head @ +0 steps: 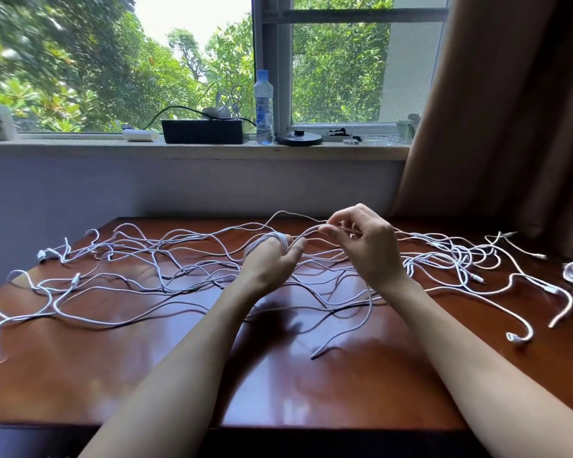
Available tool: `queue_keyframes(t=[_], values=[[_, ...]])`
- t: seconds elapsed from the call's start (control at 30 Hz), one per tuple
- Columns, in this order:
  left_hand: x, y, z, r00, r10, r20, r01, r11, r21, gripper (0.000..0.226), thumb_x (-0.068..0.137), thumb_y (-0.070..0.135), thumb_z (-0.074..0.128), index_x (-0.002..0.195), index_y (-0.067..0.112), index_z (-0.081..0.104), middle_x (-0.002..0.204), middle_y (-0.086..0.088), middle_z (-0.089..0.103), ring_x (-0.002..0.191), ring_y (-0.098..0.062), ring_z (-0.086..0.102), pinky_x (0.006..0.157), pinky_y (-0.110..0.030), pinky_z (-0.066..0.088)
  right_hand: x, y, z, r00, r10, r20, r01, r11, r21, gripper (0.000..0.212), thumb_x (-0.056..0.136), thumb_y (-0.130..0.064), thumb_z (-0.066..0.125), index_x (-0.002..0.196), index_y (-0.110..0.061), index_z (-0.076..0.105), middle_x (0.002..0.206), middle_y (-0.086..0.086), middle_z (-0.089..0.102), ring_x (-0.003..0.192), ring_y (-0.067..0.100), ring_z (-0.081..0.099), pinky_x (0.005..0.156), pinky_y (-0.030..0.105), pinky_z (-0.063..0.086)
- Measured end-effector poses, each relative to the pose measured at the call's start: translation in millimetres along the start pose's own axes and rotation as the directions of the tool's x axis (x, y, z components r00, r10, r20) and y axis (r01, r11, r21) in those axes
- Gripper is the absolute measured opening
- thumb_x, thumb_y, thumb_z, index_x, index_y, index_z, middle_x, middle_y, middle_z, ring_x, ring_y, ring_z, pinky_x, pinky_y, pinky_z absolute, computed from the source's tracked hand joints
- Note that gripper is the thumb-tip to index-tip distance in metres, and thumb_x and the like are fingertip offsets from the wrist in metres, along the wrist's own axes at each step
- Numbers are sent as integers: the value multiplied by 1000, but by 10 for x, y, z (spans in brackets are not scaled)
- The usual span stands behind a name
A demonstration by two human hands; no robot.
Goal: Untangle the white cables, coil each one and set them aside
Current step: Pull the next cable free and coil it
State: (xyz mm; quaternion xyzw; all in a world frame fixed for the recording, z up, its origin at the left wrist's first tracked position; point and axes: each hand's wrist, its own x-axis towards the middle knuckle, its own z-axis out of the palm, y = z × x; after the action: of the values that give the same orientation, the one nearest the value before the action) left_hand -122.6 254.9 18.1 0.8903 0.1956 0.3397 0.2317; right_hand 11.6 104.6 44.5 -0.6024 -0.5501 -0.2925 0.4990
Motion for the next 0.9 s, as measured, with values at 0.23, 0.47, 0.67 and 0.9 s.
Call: queue_keyframes(t=[0.23, 0.47, 0.67, 0.9], values=[[18, 61, -39, 980, -142, 137, 195, 798, -571, 56, 106, 40, 40, 62, 7, 54, 36, 5, 34, 33, -9, 27, 39, -19, 24, -3, 75, 48, 995, 4, 100, -10, 998, 62, 13, 92, -24, 73, 102, -15, 73, 88, -7, 60, 75, 4, 56, 73, 18, 47], [17, 84, -140, 917, -96, 388, 392, 405, -826, 50, 101, 34, 31, 63, 8, 51, 42, 6, 21, 37, -7, 15, 43, -15, 8, 4, 24, 6, 837, 330, 436, -477, 830, 289, 21, 88, -36, 75, 96, -17, 74, 59, -12, 62, 54, 1, 49, 57, 21, 42], [1, 107, -192, 894, 21, 448, 431, 231, -872, 56, 95, 42, 34, 55, 8, 54, 43, 7, 20, 41, -6, 13, 45, -19, 6, 36, 76, 28, 792, 410, 453, -604, 636, 481, 15, 100, -8, 59, 108, -12, 71, 65, -2, 50, 52, 8, 42, 50, 22, 37], [-11, 145, -263, 930, 86, 357, 356, 30, -934, 49, 90, 37, 35, 55, 7, 49, 49, 0, 11, 42, -11, 9, 49, -24, 6, 20, 185, 34, 751, 483, 451, -659, 596, 460, 13, 94, -14, 71, 106, -9, 70, 62, -3, 52, 50, 16, 42, 42, 25, 39]])
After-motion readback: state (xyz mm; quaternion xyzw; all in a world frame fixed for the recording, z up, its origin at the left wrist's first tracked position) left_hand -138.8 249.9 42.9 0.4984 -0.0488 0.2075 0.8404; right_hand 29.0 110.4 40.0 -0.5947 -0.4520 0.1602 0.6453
